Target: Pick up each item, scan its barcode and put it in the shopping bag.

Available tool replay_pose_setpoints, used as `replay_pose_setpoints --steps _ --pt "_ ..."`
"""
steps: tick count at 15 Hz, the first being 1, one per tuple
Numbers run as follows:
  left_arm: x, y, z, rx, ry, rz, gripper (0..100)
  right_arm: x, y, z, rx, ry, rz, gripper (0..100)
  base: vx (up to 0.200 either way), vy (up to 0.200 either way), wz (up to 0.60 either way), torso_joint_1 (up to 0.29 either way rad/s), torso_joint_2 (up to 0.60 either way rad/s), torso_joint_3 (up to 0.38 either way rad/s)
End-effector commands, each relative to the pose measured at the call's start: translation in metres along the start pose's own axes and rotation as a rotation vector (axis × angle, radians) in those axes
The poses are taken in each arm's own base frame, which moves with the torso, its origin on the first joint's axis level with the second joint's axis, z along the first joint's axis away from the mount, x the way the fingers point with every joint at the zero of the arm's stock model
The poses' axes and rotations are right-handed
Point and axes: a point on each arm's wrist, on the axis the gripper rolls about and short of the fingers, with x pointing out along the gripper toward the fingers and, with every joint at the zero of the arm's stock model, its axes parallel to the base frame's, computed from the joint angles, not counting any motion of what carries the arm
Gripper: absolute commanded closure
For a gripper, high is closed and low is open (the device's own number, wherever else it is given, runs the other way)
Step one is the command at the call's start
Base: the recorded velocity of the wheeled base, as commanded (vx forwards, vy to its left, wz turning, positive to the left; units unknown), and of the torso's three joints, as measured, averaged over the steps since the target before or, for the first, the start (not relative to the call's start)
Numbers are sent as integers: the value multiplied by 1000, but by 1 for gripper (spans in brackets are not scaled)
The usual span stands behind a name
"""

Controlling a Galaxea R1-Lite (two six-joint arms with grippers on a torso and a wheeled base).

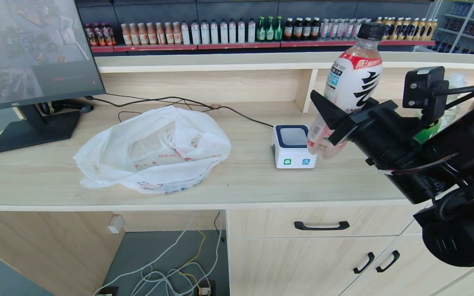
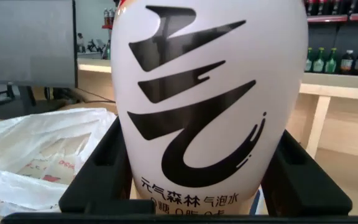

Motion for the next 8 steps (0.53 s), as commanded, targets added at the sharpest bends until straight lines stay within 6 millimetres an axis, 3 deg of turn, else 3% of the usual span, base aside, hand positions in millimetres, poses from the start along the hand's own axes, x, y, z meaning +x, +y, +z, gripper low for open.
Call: replay_pose_setpoints --steps 1,5,8 --pt "0 0 0 0 0 1 0 1 -1 4 32 -15 -70 100 0 0 0 0 0 0" --pt "0 0 0 0 0 1 0 7 -5 -1 30 -17 -105 100 0 0 0 0 0 0" --pt "0 0 0 -3 0 1 0 8 -10 0 24 -24 -117 100 0 200 0 2 1 -1"
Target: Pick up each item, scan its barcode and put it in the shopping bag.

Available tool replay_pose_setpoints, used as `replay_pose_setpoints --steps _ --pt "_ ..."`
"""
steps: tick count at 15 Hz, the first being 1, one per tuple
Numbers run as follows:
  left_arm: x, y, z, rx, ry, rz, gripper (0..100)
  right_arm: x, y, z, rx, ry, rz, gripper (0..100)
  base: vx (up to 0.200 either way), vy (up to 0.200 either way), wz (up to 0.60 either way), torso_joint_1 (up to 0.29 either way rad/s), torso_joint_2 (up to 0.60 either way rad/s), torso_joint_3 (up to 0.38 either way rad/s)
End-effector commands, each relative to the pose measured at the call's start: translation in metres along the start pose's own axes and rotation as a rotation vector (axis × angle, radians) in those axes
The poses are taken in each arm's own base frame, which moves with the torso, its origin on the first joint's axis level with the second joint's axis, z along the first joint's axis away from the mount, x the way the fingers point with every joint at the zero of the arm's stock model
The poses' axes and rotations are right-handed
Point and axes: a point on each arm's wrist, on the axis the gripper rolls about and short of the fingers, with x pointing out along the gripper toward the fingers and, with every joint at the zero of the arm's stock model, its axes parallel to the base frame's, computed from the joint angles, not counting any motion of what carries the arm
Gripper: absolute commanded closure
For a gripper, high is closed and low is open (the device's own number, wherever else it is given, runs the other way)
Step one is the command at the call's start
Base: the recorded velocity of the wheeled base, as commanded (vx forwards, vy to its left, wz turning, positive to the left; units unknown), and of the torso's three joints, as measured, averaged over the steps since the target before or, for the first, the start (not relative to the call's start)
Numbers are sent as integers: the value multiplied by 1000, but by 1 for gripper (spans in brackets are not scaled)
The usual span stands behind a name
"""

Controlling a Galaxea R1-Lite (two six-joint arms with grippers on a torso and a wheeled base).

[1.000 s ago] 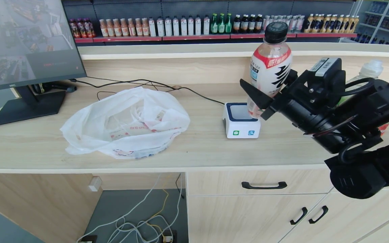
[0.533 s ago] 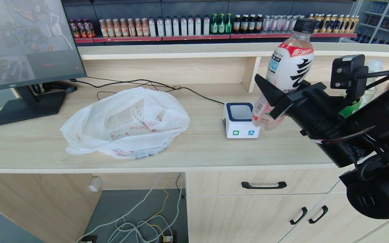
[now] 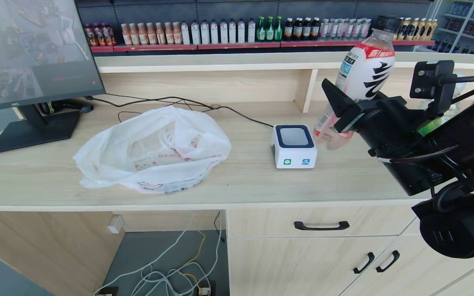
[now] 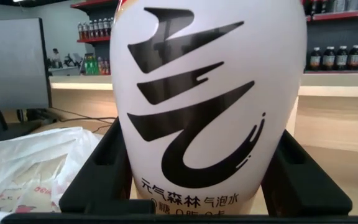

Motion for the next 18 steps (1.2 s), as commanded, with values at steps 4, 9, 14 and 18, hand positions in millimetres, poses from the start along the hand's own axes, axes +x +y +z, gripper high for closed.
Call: replay_pose_setpoints --steps 4,9,14,18 --pt "0 0 0 -1 0 0 0 0 -2 -7 -2 17 -4 100 0 200 0 0 -1 2" --pt "0 0 0 -1 0 0 0 1 -2 -10 -2 25 -4 100 0 200 0 4 2 2" --pt "0 0 0 -1 0 0 0 2 -2 -11 -3 25 -5 100 0 200 0 3 4 3" --pt "0 0 0 -1 0 0 0 2 -1 -11 -2 26 -4 100 0 200 0 5 4 5"
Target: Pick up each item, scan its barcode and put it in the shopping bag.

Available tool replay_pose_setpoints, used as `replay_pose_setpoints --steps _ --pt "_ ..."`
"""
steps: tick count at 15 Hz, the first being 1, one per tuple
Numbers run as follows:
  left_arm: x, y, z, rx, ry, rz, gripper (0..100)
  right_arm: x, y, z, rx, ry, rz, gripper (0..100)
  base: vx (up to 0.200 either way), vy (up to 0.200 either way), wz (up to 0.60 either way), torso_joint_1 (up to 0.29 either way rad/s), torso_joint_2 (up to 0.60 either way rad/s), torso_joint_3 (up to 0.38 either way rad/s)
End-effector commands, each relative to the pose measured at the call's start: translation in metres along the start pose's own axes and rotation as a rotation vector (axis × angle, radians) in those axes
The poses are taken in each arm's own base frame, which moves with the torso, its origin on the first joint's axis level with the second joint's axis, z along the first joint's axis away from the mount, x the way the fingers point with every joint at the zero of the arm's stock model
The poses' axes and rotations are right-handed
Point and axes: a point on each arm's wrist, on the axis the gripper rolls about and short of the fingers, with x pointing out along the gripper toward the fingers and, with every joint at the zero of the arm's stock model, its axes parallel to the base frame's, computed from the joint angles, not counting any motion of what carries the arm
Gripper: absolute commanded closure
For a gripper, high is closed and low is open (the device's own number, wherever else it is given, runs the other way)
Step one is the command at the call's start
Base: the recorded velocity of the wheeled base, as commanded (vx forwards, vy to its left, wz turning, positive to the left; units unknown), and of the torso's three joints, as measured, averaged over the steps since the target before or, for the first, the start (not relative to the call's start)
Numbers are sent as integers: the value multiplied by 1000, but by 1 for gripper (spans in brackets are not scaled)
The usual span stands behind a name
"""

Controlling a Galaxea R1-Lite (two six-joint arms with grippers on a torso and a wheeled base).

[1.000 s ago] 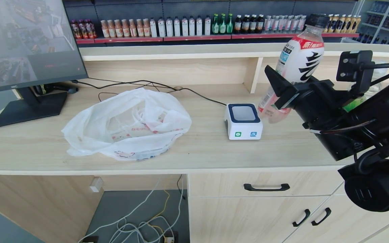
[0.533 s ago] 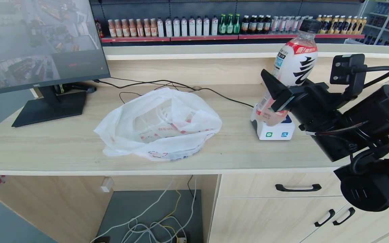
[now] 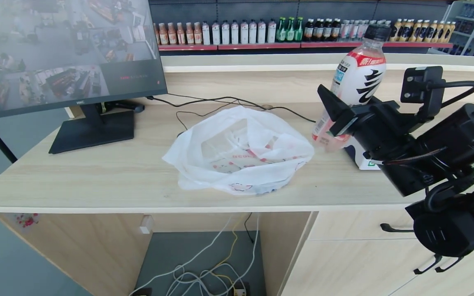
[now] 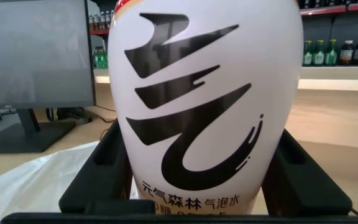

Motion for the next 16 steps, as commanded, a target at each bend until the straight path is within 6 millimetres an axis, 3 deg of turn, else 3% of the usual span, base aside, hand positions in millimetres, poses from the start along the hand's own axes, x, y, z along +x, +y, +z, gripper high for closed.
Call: replay_pose_setpoints --steps 1,4,8,12,16 --pt "0 0 0 1 0 0 0 0 0 -2 0 5 1 100 0 0 0 0 0 0" --pt "0 0 0 0 0 0 0 1 4 -9 4 21 17 100 0 0 0 0 0 0" --pt "0 0 0 1 0 0 0 6 26 -12 30 10 110 100 0 0 0 0 0 0" --pt "0 0 0 1 0 0 0 51 42 -31 41 -40 129 100 0 0 0 0 0 0" --pt "0 0 0 0 0 0 0 72 53 -57 29 16 147 100 0 0 0 0 0 0"
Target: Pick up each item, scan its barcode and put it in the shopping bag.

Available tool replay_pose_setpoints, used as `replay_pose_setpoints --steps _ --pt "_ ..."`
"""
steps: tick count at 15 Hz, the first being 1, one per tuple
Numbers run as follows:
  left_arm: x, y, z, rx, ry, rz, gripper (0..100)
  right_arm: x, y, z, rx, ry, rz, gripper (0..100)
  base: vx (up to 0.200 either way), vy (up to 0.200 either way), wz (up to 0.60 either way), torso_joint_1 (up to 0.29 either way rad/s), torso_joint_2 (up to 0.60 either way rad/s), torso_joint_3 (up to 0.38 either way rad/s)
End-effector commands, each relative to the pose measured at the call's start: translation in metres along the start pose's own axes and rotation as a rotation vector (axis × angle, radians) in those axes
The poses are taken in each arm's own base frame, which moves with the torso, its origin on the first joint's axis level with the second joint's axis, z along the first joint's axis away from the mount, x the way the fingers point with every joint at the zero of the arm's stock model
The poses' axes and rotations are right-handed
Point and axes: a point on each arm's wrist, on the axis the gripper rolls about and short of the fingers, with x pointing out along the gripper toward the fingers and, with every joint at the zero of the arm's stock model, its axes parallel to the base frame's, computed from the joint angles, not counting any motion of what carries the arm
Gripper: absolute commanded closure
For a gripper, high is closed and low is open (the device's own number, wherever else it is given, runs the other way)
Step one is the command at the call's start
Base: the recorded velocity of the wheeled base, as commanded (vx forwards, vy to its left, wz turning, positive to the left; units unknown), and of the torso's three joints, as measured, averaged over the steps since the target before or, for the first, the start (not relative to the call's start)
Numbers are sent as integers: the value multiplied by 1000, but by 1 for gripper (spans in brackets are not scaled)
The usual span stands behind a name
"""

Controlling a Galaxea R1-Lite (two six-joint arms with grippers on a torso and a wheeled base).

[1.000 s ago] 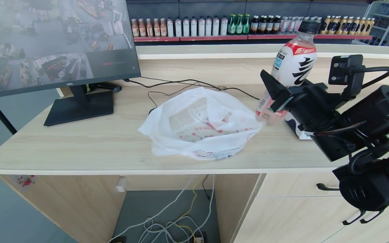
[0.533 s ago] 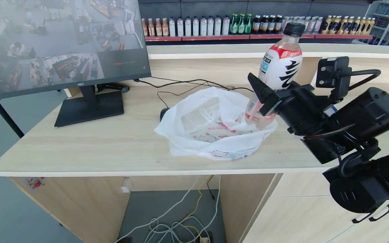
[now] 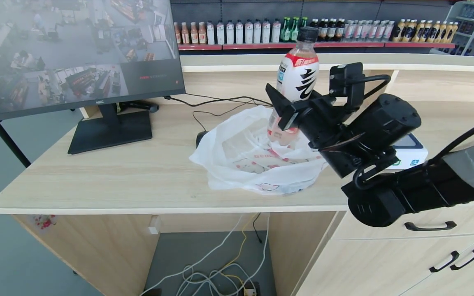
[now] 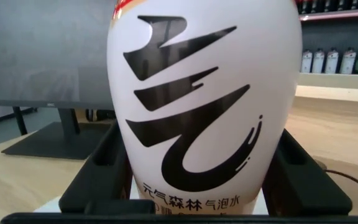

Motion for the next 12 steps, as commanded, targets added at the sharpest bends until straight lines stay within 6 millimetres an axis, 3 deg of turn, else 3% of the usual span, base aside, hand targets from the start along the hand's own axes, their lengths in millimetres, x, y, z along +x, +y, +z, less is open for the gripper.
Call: replay_pose_setpoints --steps 1,8,12 --pt "0 0 0 1 0 0 0 20 8 -26 5 17 17 100 0 0 0 0 0 0" --pt "0 0 0 1 0 -1 0 64 13 -71 14 90 28 100 0 0 0 0 0 0" --pt "0 0 0 1 0 -1 0 75 14 -89 14 92 29 100 0 0 0 0 0 0"
